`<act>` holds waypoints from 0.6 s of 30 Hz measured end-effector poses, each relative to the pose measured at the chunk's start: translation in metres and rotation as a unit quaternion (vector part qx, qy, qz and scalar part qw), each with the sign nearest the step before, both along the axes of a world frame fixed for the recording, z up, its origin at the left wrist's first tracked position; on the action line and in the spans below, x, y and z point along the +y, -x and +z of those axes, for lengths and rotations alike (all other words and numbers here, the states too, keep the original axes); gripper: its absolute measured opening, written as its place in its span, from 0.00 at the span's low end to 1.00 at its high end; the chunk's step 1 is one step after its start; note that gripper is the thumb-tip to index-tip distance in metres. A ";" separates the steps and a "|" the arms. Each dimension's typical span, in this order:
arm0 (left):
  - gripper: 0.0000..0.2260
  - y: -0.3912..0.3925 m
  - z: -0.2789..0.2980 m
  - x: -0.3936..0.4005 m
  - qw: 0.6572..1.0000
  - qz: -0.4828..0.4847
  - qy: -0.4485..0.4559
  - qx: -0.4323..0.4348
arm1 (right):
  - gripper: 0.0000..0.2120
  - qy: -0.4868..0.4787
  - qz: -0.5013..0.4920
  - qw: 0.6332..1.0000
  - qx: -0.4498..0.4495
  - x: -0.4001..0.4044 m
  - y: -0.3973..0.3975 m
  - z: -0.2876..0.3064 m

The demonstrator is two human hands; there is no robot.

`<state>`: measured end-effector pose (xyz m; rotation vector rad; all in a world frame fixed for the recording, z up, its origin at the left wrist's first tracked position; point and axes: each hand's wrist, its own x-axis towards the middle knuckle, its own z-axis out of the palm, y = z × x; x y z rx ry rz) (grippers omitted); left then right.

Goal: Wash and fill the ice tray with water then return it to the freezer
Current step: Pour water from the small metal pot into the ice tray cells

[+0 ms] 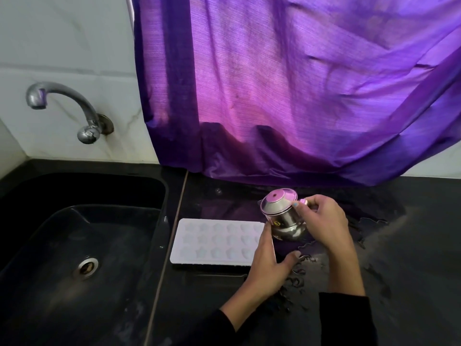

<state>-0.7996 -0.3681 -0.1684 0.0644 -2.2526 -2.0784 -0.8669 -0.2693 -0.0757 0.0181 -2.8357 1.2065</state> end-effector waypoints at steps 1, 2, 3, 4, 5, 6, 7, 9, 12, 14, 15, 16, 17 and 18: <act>0.35 -0.001 0.000 -0.001 1.000 0.003 -0.004 -0.001 | 0.08 -0.009 0.001 1.000 -0.001 -0.003 -0.001 0.000; 0.34 -0.001 0.000 -0.001 1.000 0.004 -0.008 -0.002 | 0.08 -0.018 0.002 1.000 -0.004 -0.005 -0.001 0.000; 0.34 -0.001 -0.001 -0.001 1.000 0.006 -0.010 -0.004 | 0.08 -0.026 0.003 1.000 -0.007 -0.007 -0.002 0.001; 0.34 -0.002 -0.002 -0.002 1.000 0.008 -0.010 -0.006 | 0.09 -0.032 0.005 0.999 -0.010 -0.008 -0.002 0.001; 0.33 -0.003 -0.002 -0.002 1.000 0.010 -0.011 -0.009 | 0.09 -0.037 0.007 0.999 -0.013 -0.010 -0.003 0.002; 0.33 -0.003 -0.002 -0.001 1.000 0.009 -0.012 -0.011 | 0.10 -0.040 0.007 0.999 -0.017 -0.010 -0.004 0.002; 0.32 -0.003 -0.003 -0.001 1.000 0.009 -0.015 -0.014 | 0.10 -0.044 0.007 0.999 -0.019 -0.011 -0.004 0.003; 0.32 -0.004 -0.003 -0.001 1.000 0.010 -0.019 -0.019 | 0.09 -0.053 0.006 0.998 -0.024 -0.013 -0.005 0.003; 0.30 -0.004 -0.004 0.000 0.999 0.010 -0.022 -0.025 | 0.09 -0.062 0.002 0.998 -0.032 -0.015 -0.004 0.003; 0.28 -0.003 -0.004 0.000 0.999 0.010 -0.022 -0.028 | 0.09 -0.068 0.002 0.997 -0.035 -0.016 -0.004 0.003; 0.28 -0.003 -0.004 0.000 0.999 0.012 -0.023 -0.030 | 0.08 -0.071 0.004 0.997 -0.035 -0.016 -0.004 0.003; 0.28 -0.003 -0.004 0.000 0.999 0.013 -0.023 -0.030 | 0.08 -0.073 0.005 0.997 -0.035 -0.017 -0.004 0.003; 0.28 -0.003 -0.004 0.000 0.999 0.014 -0.024 -0.031 | 0.08 -0.074 0.006 0.997 -0.035 -0.017 -0.004 0.003; 0.28 -0.003 -0.004 0.001 0.999 0.014 -0.024 -0.031 | 0.08 -0.076 0.006 0.996 -0.035 -0.017 -0.004 0.003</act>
